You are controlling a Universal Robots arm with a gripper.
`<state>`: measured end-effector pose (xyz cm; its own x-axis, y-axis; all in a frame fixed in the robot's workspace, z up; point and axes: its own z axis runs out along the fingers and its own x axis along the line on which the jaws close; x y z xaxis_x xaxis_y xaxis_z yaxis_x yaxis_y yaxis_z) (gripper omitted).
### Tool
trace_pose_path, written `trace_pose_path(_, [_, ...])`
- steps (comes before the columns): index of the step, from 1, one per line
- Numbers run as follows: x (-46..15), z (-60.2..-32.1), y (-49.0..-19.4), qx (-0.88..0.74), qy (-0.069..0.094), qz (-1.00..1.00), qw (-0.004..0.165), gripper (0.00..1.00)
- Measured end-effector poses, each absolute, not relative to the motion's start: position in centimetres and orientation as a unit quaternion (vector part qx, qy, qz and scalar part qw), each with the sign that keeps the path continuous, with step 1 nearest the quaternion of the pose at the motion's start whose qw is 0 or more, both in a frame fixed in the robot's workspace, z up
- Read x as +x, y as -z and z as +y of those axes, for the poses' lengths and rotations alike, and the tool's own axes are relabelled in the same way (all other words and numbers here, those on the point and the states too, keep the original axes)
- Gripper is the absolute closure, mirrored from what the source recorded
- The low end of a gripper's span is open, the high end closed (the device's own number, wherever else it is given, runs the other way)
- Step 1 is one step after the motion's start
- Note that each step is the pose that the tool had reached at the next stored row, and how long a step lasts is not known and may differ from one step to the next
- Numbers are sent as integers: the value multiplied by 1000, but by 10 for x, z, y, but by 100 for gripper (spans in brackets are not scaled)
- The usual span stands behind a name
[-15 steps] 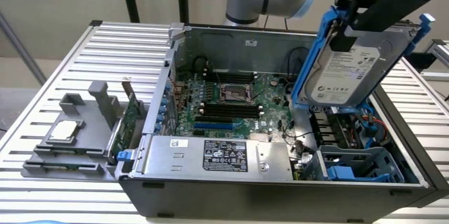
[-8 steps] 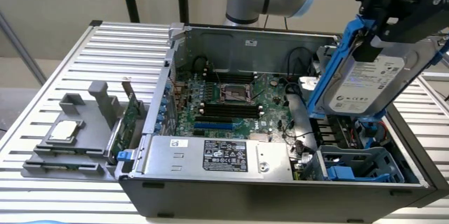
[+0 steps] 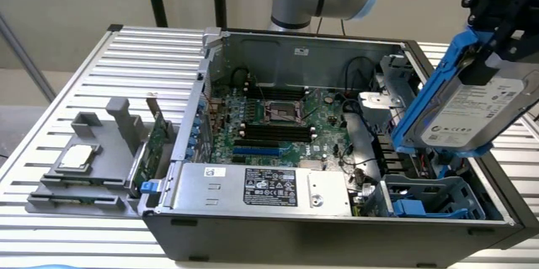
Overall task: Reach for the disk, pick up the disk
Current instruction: 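Pick up the disk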
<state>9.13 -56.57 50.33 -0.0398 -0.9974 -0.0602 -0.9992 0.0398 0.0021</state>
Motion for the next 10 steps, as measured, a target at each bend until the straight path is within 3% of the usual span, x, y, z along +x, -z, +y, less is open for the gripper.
trace_pose_path(10, [101,-583,-503,-693,-24,720,20,67])
